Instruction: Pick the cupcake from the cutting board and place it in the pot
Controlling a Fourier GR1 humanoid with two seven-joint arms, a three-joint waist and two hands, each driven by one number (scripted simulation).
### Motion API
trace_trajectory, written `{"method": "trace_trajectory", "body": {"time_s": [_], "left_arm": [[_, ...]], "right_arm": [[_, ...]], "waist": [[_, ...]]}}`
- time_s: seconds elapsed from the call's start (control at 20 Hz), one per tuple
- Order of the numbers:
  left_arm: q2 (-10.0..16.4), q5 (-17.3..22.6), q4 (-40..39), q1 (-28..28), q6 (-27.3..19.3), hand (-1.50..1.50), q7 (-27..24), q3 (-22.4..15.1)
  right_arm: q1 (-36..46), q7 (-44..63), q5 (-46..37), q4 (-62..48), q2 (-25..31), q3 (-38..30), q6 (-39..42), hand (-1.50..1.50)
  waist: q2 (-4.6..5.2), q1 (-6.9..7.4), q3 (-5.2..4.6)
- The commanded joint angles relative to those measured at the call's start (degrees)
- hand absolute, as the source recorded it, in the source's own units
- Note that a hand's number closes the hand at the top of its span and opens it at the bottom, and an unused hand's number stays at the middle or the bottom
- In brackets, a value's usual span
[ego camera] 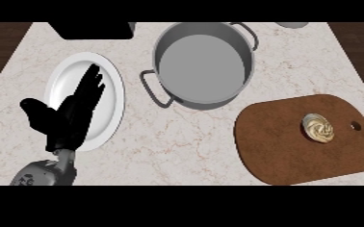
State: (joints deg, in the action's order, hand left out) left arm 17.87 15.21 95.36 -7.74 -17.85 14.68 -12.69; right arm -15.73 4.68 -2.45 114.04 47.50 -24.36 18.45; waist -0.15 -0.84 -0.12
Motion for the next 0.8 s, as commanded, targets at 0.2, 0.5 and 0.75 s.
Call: {"method": "trace_trajectory", "body": {"time_s": [0.2,0.5,0.75], "left_arm": [[-2.1,-2.99,5.26,2.49,-1.44,0.0,1.54,-2.63],[-1.68,-0.01,-0.73,-0.45,4.04,0.0,0.42,3.88],[-4.12,-2.26,-2.42,1.89,4.61,0.0,-2.12,1.9]], "right_arm": [[5.52,20.4,4.14,0.67,5.49,3.02,8.4,-1.5],[9.59,27.22,2.76,0.42,1.74,5.37,11.48,-1.5],[13.27,30.32,-2.26,-2.61,-0.76,12.57,12.59,-1.5]], "waist": [[0.18,1.72,0.08],[0.15,0.78,0.1],[0.19,1.1,0.1]]}}
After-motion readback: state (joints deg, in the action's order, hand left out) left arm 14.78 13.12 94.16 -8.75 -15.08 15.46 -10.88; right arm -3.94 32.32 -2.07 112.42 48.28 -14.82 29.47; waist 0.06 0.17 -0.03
